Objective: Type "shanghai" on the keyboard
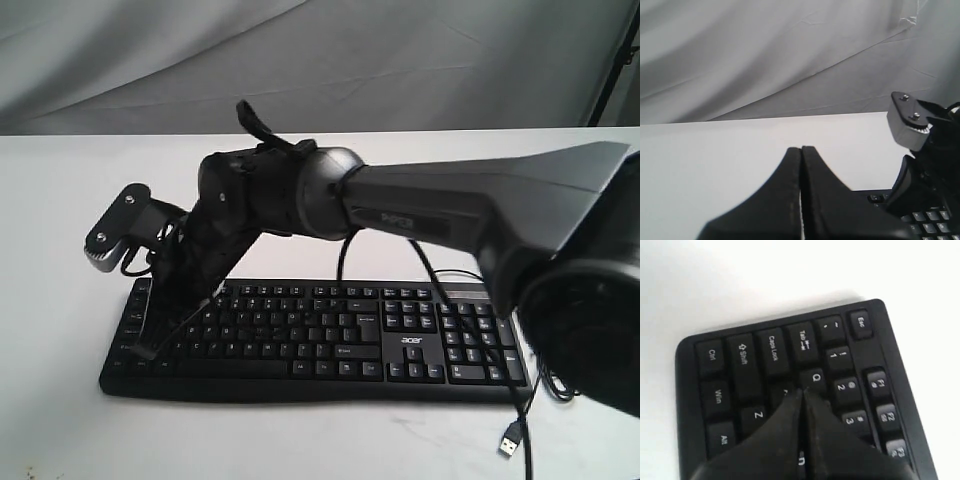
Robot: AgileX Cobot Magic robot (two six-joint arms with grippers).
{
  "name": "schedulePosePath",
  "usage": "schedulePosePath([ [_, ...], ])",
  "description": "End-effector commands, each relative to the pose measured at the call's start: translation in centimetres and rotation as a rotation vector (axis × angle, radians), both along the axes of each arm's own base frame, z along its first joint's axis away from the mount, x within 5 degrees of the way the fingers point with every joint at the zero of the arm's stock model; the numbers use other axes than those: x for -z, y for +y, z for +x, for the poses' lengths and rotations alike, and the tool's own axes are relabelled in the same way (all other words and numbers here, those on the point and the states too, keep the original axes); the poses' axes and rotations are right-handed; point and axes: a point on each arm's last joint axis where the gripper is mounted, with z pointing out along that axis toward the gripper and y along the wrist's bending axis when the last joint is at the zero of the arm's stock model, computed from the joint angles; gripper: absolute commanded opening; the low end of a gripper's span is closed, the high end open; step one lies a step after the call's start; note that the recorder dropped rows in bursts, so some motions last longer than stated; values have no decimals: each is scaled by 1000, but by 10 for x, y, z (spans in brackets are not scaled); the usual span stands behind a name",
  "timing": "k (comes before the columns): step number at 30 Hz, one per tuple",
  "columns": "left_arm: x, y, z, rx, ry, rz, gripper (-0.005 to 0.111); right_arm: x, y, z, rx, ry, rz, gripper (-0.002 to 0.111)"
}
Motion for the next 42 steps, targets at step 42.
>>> schedulePosePath([
  [42, 0, 0, 0, 6, -7, -2, 0, 12, 18, -7, -57, 10, -38, 0],
])
